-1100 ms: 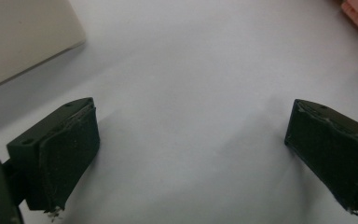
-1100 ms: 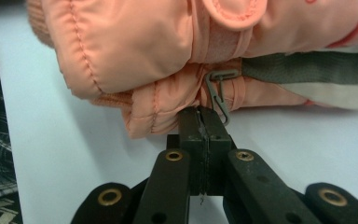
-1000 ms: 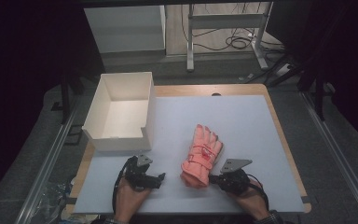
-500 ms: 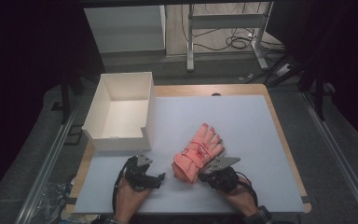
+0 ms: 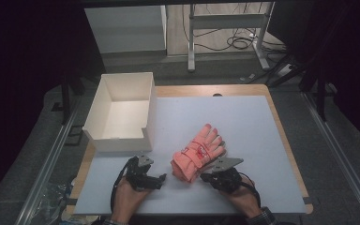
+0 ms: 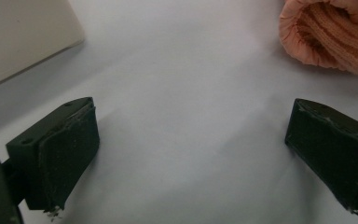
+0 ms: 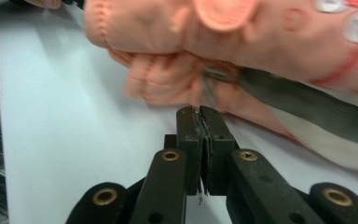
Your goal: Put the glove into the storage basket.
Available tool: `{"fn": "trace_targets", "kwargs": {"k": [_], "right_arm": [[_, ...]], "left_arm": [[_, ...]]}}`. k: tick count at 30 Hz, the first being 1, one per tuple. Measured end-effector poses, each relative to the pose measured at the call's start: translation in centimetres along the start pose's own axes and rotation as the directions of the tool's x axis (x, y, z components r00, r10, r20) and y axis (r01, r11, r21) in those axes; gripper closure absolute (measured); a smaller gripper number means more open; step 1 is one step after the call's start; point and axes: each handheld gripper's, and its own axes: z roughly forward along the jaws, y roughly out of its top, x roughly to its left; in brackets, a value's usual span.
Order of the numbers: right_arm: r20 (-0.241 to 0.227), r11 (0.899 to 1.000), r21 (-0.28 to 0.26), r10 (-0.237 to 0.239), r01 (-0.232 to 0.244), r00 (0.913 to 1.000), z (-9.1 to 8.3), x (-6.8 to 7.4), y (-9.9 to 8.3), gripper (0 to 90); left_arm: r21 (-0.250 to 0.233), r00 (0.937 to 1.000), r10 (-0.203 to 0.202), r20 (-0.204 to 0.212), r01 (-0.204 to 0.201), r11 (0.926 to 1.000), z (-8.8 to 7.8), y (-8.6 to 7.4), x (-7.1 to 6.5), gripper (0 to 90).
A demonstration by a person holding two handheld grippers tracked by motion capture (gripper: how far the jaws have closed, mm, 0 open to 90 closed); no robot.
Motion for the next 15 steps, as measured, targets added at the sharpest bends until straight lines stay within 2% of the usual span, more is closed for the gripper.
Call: {"fn": "trace_targets", "kwargs": {"k": [2, 9, 13, 15], "right_arm": [[0.009, 1.000, 0.000, 0.003, -0.003, 1.0000, -0.3, -0.2, -0.1, 85.3], [0.077, 0.998, -0.008, 0.057, -0.056, 0.9954, -2.5, -2.3, -1.4, 75.8], [0.123, 0.997, -0.013, 0.080, -0.079, 0.9892, -3.5, -3.4, -2.1, 69.1], [0.145, 0.996, -0.014, 0.090, -0.089, 0.9853, -3.9, -3.9, -2.4, 64.6]], "left_arm": [[-0.001, 1.0000, 0.000, 0.000, 0.000, 1.0000, 0.0, 0.0, 0.0, 2.6], [-0.004, 1.0000, -0.003, 0.005, 0.003, 1.0000, 0.0, 0.0, 0.0, 2.4], [0.002, 0.9999, 0.005, 0.012, -0.005, 1.0000, 0.0, 0.1, 0.1, 2.3], [0.005, 0.9997, -0.007, 0.022, 0.007, 1.0000, -0.1, 0.2, 0.2, 2.6]]}}
